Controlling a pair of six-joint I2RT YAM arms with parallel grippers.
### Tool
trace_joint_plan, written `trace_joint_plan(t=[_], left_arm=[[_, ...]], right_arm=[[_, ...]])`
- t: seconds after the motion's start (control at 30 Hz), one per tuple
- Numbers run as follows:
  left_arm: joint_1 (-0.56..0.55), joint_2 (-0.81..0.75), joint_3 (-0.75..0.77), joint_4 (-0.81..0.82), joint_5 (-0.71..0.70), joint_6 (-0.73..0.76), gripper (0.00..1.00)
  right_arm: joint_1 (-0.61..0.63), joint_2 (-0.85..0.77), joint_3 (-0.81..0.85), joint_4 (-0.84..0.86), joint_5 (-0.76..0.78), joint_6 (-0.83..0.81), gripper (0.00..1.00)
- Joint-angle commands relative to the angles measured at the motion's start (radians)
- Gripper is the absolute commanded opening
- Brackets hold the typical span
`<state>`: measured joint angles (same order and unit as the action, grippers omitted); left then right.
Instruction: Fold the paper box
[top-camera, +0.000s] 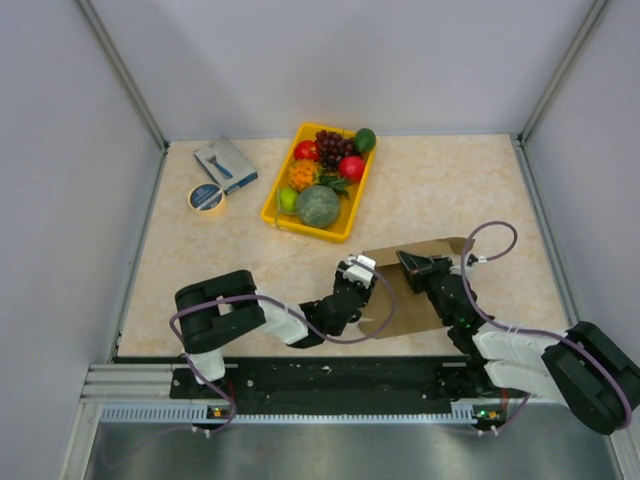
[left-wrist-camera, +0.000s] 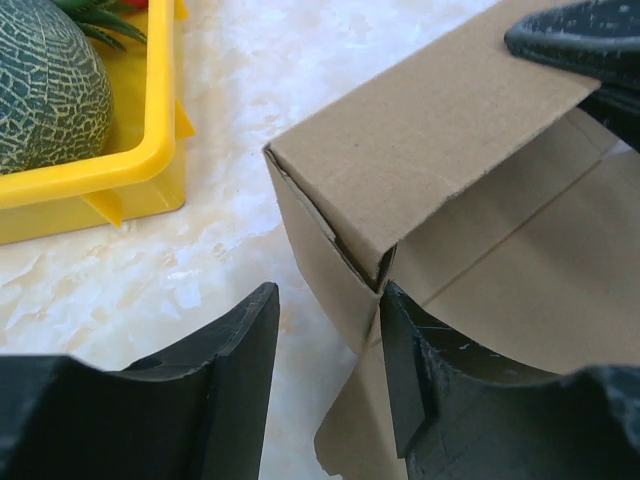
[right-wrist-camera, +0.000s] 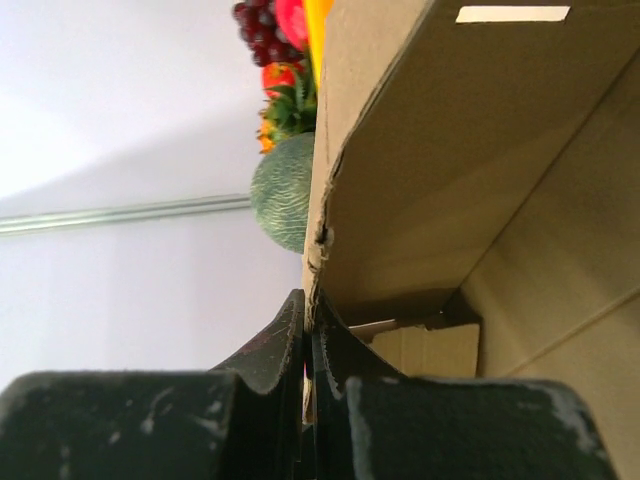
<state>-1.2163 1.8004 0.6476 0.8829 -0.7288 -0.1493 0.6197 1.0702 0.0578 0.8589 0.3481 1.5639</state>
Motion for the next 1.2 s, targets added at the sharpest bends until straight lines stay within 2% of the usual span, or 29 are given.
trace_joint_plan(t=[0.0, 0.13, 0.3, 0.37, 0.57, 1.0, 1.17], left_arm=[[0.015, -0.016, -0.032, 0.097, -0.029, 0.013, 0.5], [0.053, -0.044, -0.06, 0.108, 0.006, -0.009, 0.54], [0.116, -0.05, -0.086, 0.139, 0.052, 0.001, 0.54], [0.133, -0.047, -0.08, 0.137, 0.066, 0.008, 0.53], [0.138, -0.015, -0.048, 0.14, 0.043, 0.031, 0.53], [0.106, 0.069, -0.017, 0.162, -0.092, 0.042, 0.38], [0.077, 0.12, 0.009, 0.191, -0.15, 0.066, 0.38]], right_arm=[[0.009, 0.036, -0.004, -0.115, 0.035, 0.038, 0.0], [0.038, 0.169, 0.059, -0.04, 0.043, 0.116, 0.0], [0.069, 0.359, 0.12, 0.125, 0.06, 0.174, 0.0], [0.071, 0.376, 0.132, 0.132, 0.066, 0.177, 0.0], [0.074, 0.333, 0.116, 0.094, 0.08, 0.148, 0.0], [0.17, 0.26, 0.019, 0.058, 0.166, 0.171, 0.0], [0.173, 0.275, 0.011, 0.061, 0.164, 0.168, 0.0]])
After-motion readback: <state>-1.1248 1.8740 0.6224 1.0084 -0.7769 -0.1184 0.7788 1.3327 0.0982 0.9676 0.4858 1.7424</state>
